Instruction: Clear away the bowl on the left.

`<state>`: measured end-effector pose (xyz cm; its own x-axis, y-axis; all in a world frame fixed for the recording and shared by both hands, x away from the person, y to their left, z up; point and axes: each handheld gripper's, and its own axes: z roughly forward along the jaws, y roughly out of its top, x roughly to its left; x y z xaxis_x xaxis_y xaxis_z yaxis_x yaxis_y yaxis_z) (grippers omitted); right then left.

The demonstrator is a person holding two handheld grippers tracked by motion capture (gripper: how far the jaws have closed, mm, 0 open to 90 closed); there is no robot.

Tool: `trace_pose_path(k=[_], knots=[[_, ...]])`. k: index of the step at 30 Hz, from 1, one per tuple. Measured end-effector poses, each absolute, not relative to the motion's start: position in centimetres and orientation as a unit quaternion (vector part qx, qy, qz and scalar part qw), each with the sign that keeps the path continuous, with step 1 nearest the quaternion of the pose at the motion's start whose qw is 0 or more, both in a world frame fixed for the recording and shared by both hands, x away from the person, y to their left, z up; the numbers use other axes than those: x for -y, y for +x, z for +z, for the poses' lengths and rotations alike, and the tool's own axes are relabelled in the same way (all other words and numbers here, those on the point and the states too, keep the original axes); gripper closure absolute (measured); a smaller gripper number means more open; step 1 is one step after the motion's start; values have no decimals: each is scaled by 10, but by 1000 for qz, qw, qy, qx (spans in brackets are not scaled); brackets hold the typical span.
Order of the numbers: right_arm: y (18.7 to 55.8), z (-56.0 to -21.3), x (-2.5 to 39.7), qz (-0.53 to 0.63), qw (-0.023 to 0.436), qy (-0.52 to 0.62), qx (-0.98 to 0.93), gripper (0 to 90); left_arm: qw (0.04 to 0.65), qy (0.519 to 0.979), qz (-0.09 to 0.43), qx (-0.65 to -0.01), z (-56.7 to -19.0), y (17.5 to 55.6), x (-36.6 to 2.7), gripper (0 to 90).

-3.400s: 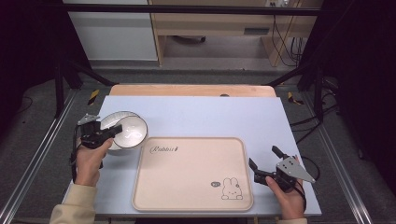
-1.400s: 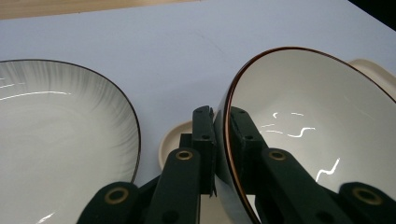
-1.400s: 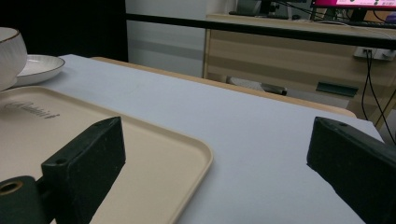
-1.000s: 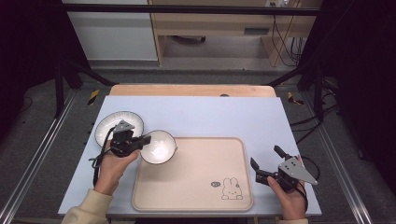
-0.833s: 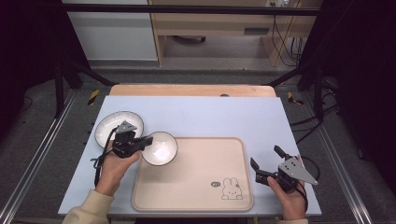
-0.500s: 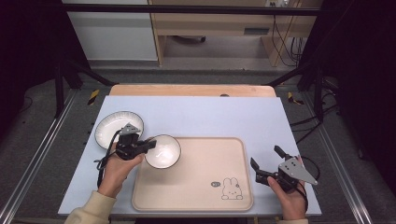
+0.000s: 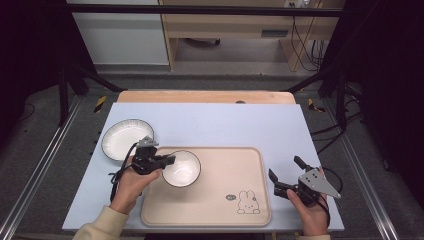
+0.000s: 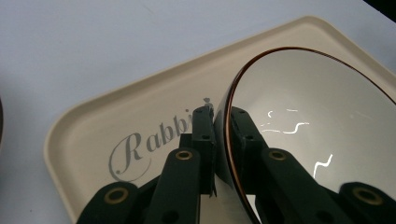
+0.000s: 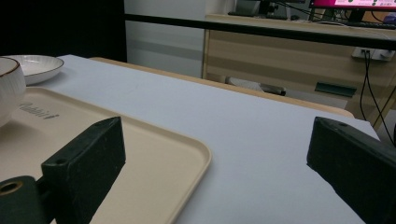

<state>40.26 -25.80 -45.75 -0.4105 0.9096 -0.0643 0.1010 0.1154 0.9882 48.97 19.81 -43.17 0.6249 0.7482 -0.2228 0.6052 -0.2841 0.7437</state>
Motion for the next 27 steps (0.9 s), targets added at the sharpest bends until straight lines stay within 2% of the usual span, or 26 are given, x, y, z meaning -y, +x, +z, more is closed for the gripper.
trace_pose_path(k=[27], knots=[[403, -458, 258, 537, 372, 393, -647, 44, 398, 809, 51, -429, -448, 491, -183, 818]])
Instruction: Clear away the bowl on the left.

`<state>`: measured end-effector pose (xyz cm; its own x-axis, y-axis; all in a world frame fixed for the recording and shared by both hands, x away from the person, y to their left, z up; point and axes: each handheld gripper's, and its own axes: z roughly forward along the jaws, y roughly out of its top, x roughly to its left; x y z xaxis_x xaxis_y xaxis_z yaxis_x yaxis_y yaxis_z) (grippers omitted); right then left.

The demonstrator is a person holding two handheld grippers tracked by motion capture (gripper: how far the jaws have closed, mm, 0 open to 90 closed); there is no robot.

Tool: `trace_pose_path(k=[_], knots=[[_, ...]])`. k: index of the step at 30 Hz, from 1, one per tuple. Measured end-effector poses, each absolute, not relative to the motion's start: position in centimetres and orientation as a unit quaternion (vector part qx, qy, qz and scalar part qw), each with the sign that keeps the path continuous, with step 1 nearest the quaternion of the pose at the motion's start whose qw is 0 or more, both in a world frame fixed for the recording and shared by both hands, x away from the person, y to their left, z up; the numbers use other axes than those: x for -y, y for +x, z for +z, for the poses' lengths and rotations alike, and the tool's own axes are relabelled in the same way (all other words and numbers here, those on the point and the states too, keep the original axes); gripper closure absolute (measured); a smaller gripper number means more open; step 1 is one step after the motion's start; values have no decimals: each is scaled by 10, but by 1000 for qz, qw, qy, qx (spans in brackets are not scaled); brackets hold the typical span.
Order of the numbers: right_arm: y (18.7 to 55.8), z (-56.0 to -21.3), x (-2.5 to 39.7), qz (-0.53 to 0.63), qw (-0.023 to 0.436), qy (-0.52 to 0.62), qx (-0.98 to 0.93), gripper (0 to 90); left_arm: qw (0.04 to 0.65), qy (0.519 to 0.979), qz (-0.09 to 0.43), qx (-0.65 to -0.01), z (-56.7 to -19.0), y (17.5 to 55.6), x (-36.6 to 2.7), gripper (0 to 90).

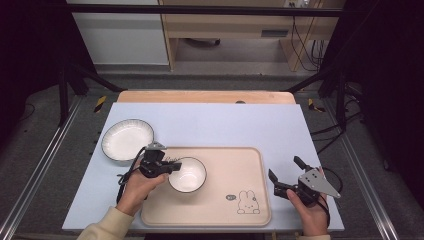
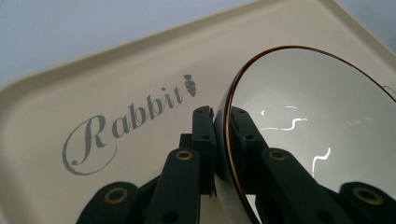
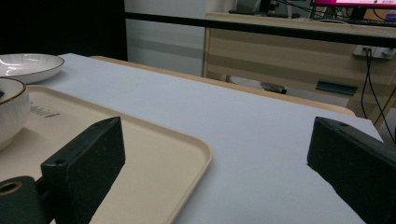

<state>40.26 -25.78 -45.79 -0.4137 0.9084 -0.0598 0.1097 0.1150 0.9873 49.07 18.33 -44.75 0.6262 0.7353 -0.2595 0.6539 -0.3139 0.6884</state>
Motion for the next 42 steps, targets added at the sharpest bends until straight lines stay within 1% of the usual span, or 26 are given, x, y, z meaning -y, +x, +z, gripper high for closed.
trace_pose_path(k=[7, 8, 9, 11, 12, 13, 14, 15, 16, 19, 23, 25, 32, 37, 42], knots=[[403, -458, 258, 536, 370, 394, -648, 43, 398, 816, 61, -416, -448, 491, -182, 818], [403, -458, 257, 536, 370, 394, -648, 42, 404, 814, 82, -409, -446, 491, -183, 771], [403, -458, 257, 536, 370, 394, -648, 42, 404, 814, 82, -409, -446, 491, -183, 718], [403, -458, 258, 537, 370, 394, -648, 41, 410, 813, 113, -397, -441, 490, -183, 631], [403, -458, 258, 537, 370, 394, -648, 41, 417, 810, 130, -391, -437, 489, -184, 631], [403, -458, 258, 537, 371, 394, -647, 41, 427, 808, 142, -380, -433, 489, -185, 584], [403, -458, 258, 537, 371, 394, -647, 41, 435, 804, 145, -378, -431, 488, -185, 525], [403, -458, 258, 537, 371, 394, -647, 41, 448, 801, 147, -370, -427, 488, -185, 490], [403, -458, 258, 537, 370, 394, -647, 41, 456, 798, 149, -365, -426, 488, -185, 405], [403, -458, 258, 537, 370, 395, -647, 40, 481, 791, 147, -348, -424, 488, -184, 296], [403, -458, 258, 536, 370, 395, -648, 40, 496, 790, 145, -331, -423, 487, -183, 190], [403, -459, 257, 537, 370, 395, -647, 40, 502, 790, 143, -323, -423, 486, -182, 153], [403, -458, 257, 536, 371, 395, -648, 39, 510, 788, 145, -313, -419, 483, -179, 98], [403, -458, 257, 536, 371, 395, -647, 39, 523, 785, 145, -299, -411, 480, -179, 74], [403, -458, 257, 536, 373, 393, -647, 39, 540, 777, 145, -290, -403, 476, -179, 70]])
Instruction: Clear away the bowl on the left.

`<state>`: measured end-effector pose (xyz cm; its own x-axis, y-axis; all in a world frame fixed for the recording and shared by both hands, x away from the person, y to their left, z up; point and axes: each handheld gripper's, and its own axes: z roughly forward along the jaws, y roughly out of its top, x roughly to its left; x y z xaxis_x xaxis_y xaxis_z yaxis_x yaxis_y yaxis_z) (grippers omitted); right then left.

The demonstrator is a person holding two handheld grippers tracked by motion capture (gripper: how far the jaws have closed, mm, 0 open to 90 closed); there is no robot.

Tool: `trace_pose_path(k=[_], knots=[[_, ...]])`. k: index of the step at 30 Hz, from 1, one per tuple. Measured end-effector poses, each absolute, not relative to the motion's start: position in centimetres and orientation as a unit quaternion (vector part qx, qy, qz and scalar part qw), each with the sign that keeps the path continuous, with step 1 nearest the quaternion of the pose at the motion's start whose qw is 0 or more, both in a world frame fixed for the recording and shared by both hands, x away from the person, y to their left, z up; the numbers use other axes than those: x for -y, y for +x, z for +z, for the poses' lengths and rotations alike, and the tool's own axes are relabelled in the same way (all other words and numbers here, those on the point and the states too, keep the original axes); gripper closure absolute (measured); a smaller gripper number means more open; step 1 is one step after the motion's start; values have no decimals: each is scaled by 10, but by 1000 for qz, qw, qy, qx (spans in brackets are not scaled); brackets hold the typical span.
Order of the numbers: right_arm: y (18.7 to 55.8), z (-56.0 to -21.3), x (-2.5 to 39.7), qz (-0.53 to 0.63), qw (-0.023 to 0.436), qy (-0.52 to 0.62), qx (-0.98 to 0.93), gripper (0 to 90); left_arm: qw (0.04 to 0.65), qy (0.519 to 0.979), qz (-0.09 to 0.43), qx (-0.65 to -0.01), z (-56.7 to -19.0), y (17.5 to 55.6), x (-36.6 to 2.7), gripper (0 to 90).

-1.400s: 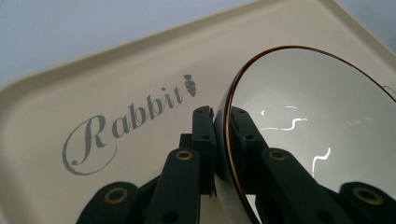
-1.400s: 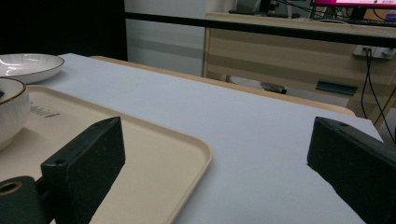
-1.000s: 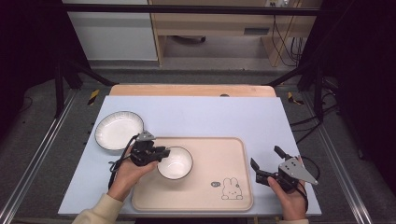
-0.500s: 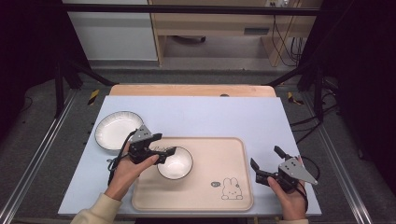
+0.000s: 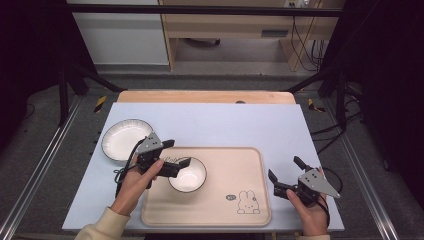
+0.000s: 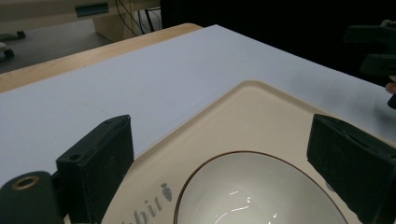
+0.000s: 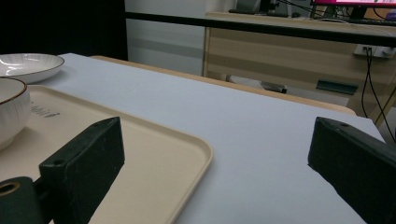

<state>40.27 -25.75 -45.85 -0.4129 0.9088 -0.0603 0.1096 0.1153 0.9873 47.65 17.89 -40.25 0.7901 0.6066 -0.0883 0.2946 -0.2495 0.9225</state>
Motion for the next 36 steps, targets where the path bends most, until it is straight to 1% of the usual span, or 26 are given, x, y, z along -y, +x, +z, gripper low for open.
trace_pose_path(k=[17, 36], knots=[[401, -457, 258, 539, 377, 390, -645, 37, 563, 764, 156, -274, -384, 469, -189, 53], [402, -458, 258, 538, 377, 390, -646, 36, 582, 739, 172, -293, -368, 467, -223, 50]])
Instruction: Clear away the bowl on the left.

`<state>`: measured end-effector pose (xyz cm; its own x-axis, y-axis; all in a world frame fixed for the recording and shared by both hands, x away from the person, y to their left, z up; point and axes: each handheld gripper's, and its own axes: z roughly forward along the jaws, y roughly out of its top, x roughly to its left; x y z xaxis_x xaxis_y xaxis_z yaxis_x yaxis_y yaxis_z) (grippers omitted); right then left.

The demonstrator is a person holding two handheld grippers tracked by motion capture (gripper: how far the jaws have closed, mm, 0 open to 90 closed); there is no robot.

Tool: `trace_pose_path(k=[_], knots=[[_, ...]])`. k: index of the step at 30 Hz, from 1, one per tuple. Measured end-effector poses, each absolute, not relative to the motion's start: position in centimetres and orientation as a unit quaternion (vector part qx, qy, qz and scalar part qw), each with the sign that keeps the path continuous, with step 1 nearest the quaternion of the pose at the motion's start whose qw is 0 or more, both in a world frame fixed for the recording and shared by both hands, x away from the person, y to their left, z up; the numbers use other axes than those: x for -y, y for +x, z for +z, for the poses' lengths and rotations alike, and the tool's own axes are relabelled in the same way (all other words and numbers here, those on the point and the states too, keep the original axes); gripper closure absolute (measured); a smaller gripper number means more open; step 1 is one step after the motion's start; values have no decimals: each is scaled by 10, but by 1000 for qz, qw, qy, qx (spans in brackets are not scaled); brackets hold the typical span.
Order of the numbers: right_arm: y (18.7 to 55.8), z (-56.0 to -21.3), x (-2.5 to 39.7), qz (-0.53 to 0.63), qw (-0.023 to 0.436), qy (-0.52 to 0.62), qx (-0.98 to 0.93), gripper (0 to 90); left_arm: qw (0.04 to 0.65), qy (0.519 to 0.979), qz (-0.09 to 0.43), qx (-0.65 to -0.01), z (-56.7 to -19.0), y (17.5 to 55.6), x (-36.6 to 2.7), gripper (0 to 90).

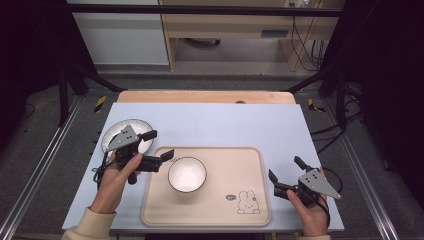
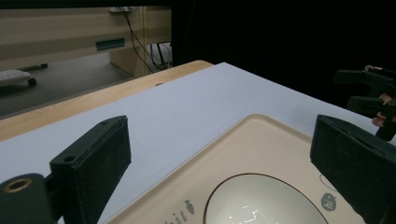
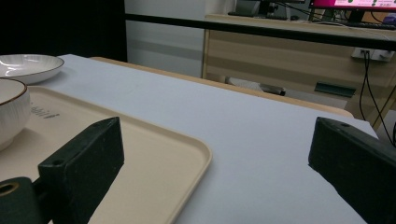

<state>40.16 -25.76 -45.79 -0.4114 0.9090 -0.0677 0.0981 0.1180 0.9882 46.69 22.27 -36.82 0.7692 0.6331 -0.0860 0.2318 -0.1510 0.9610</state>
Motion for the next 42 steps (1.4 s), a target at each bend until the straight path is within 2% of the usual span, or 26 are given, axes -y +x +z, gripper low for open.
trace_pose_path(k=[42], knots=[[402, -458, 258, 536, 380, 389, -646, 34, 558, 720, 234, -340, -387, 456, -293, 52]])
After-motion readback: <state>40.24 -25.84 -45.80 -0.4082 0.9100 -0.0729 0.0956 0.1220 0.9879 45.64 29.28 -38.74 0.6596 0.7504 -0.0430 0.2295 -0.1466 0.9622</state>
